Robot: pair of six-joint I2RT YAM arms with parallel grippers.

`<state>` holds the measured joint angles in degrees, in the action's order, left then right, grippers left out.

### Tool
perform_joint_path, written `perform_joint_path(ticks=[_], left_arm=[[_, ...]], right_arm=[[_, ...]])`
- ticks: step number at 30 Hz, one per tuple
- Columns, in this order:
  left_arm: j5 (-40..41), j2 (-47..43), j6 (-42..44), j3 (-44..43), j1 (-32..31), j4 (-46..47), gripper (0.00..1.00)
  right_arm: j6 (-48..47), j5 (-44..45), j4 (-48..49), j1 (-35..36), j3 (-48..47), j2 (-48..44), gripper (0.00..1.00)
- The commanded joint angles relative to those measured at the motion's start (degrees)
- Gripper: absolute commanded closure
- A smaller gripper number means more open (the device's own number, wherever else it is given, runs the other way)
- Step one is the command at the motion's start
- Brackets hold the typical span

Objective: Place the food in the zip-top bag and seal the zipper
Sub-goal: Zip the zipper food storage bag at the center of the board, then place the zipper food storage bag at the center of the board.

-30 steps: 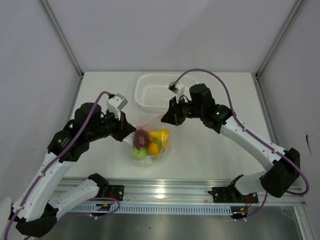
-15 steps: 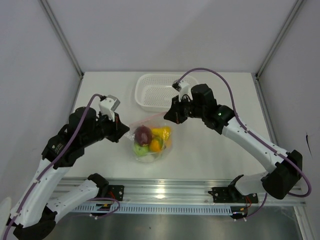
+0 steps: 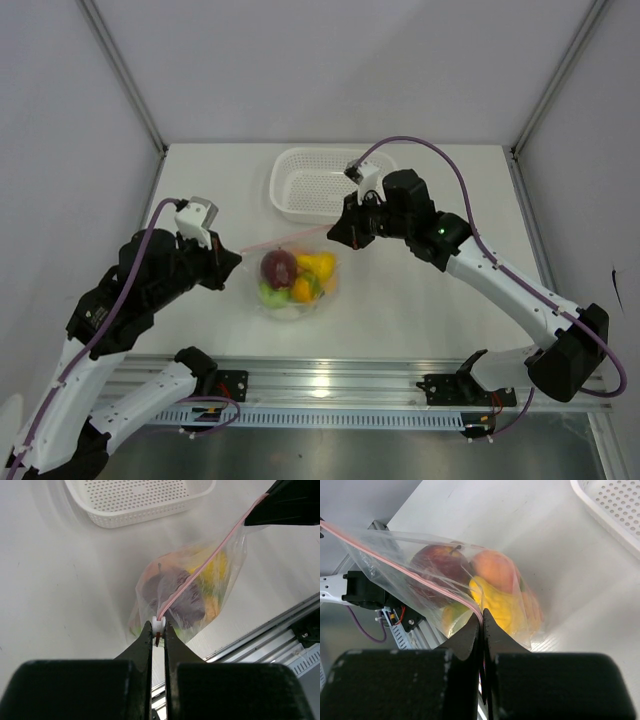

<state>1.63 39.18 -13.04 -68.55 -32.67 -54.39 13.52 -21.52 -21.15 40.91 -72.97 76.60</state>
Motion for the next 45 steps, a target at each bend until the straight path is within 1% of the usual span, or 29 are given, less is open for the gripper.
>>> perform_joint_path(ticks=[1,5,7,9,10,12,13,14,15,16,17,18,19,20,21,24,26,27,29,30,31,33,36,37,38,40,43,44,45], left_arm=[[1.99,-1.83,0.47,-0.62,0.32,0.33,0.99],[-4.08,-2.18,1.43,-0.79,0.41,3.67,0.99],[-3.92,-2.70,1.44,-1.05,0.41,4.64,0.94],[0.20,-2.79,0.04,-1.58,0.32,5.43,0.86],[1.78,-2.79,-0.58,-1.58,0.32,5.52,0.85],[5.82,-2.53,-2.77,-1.58,0.32,5.70,0.85],[6.63,-2.44,-3.22,-1.23,0.32,5.79,0.86],[7.59,-2.79,-3.83,0.94,0.32,6.83,0.82],[10.30,-3.40,-5.06,2.45,0.32,8.15,0.70],[12.06,-4.19,-5.85,6.03,0.32,9.90,0.56],[14.26,-4.98,-6.64,7.46,0.32,11.75,0.46],[17.24,-6.56,-7.52,9.99,0.32,12.81,0.28],[18.40,-7.27,-7.70,11.59,0.41,13.86,0.22],[19.45,-7.80,-7.79,12.04,0.41,14.05,0.04],[21.47,-8.24,-8.05,11.61,0.32,14.05,0.00],[24.12,-8.50,-6.84,8.37,0.41,12.29,0.00],[25.61,-9.99,-5.86,6.16,0.41,12.29,0.01],[25.79,-10.78,-4.55,5.11,0.41,12.55,0.01],[25.71,-12.89,-4.02,3.00,0.32,12.91,0.00],[25.27,-13.60,-3.84,2.73,0.32,13.08,0.01],[23.53,-15.26,-3.84,2.55,0.32,13.60,0.01],[22.81,-16.32,-4.10,2.37,0.41,13.44,0.00],[21.93,-17.47,-4.98,2.11,0.32,11.68,0.00],[21.14,-17.56,-5.07,2.28,0.32,10.98,0.00],[18.53,-17.21,-5.33,2.63,0.41,10.71,0.00],[15.70,-16.51,-6.47,3.07,0.41,9.66,0.01],[9.02,-14.93,-8.05,4.30,0.41,9.74,0.00],[7.88,-14.75,-9.01,4.48,0.41,10.00,0.00],[5.51,-14.48,-9.37,5.96,0.32,10.62,0.00]], right_arm=[[-0.33,5.00,-0.39,-0.74,-0.95,-0.92,1.00],[-0.77,4.38,-0.82,1.45,-1.73,-0.92,1.00],[-0.69,3.85,-1.35,3.64,-2.96,-0.92,1.00],[-0.16,0.70,-0.65,5.14,-3.67,-0.92,1.00],[0.36,-2.62,-0.22,5.85,-4.89,0.03,1.00],[1.85,-4.93,0.23,5.94,-6.21,1.79,1.00],[2.12,-5.81,1.27,6.11,-6.74,4.50,1.00],[2.21,-6.08,1.81,6.29,-7.97,5.92,1.00],[2.65,-6.43,3.72,6.47,-8.41,7.50,1.00],[3.18,-7.48,5.05,6.73,-8.85,8.99,1.00],[3.79,-7.75,6.54,6.82,-9.29,12.14,1.00],[4.06,-7.49,8.56,7.08,-10.60,13.74,1.00],[4.41,-6.53,9.45,7.43,-11.48,15.32,1.00],[4.67,-6.08,10.33,7.61,-12.36,18.38,1.00],[4.94,-5.64,11.64,7.61,-14.37,19.80,1.00],[5.29,-4.06,14.02,7.00,-17.98,25.69,1.00],[7.21,-5.46,17.62,6.12,-20.01,29.12,1.00],[7.66,-5.73,19.02,5.42,-21.32,32.96,1.00],[7.75,-6.61,19.30,5.06,-26.85,37.29,1.00],[7.49,-6.35,18.69,4.71,-29.14,41.48,1.00],[7.49,-5.73,18.60,4.62,-33.16,43.53,1.00],[7.75,-4.77,18.34,4.27,-37.14,48.61,1.00],[8.80,-3.88,18.07,3.92,-43.47,52.94,1.00],[9.33,-4.67,17.98,3.66,-45.05,55.91,1.00],[9.86,-4.67,17.72,3.48,-48.20,57.33,1.00],[10.39,-6.07,17.10,3.04,-50.86,60.84,1.00],[10.21,-6.25,15.44,2.60,-54.73,63.49,0.77],[10.12,-6.52,14.74,2.25,-55.78,64.72,0.61],[9.95,-6.52,13.25,2.16,-57.70,65.17,0.53]])
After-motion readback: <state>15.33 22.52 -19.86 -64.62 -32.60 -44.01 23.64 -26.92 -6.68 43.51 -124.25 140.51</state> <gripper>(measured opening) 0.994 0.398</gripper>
